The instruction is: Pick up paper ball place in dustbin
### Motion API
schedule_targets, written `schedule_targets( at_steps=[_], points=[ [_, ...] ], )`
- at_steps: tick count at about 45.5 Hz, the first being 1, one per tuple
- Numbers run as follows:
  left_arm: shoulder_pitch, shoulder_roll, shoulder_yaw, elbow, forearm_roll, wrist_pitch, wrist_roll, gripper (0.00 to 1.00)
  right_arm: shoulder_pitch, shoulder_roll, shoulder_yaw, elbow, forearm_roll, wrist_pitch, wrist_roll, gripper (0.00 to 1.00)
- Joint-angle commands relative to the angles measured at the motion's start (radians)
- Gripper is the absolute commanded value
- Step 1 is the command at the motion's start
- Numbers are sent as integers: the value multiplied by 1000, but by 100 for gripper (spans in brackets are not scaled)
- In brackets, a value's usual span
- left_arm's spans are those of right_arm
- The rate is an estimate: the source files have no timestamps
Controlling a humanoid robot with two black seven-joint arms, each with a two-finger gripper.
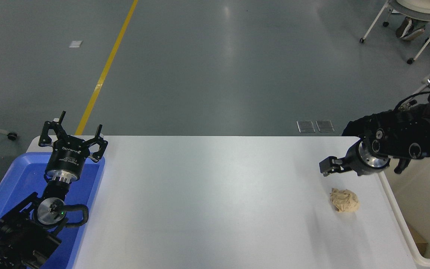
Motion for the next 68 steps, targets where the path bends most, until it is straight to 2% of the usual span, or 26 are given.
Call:
schedule_targets(
  at_steps=[1,24,26,28,32,35,40,41,53,62,68],
  points=[
    [-2,0,0,0,0,0,0,100,-121,-6,71,-76,-18,-22,0,100],
    [-2,0,0,0,0,0,0,100,-241,17,91,-159,-20,-77,1,100],
    [-2,0,0,0,0,0,0,100,-241,17,91,-159,-20,-78,3,98],
    [-2,0,0,-1,0,0,0,100,-241,17,91,-159,-20,-83,7,90],
    [0,0,0,0,0,0,0,100,-244,19,91,-159,-21,-92,41,53],
    [0,0,0,0,0,0,0,100,-248,22,90,-159,-23,-94,52,30],
    [0,0,0,0,0,0,0,100,-253,31,90,-159,-23,-94,53,2],
    [0,0,0,0,0,0,0,100,-253,31,90,-159,-21,-94,53,0],
    [-2,0,2,0,0,0,0,100,-209,13,79,-145,-15,-98,52,0],
    [-2,0,3,0,0,0,0,100,29,-115,-22,8,-17,-74,52,0],
    [-2,0,3,0,0,-2,0,100,279,-205,-148,209,-14,-31,52,0]
  ],
)
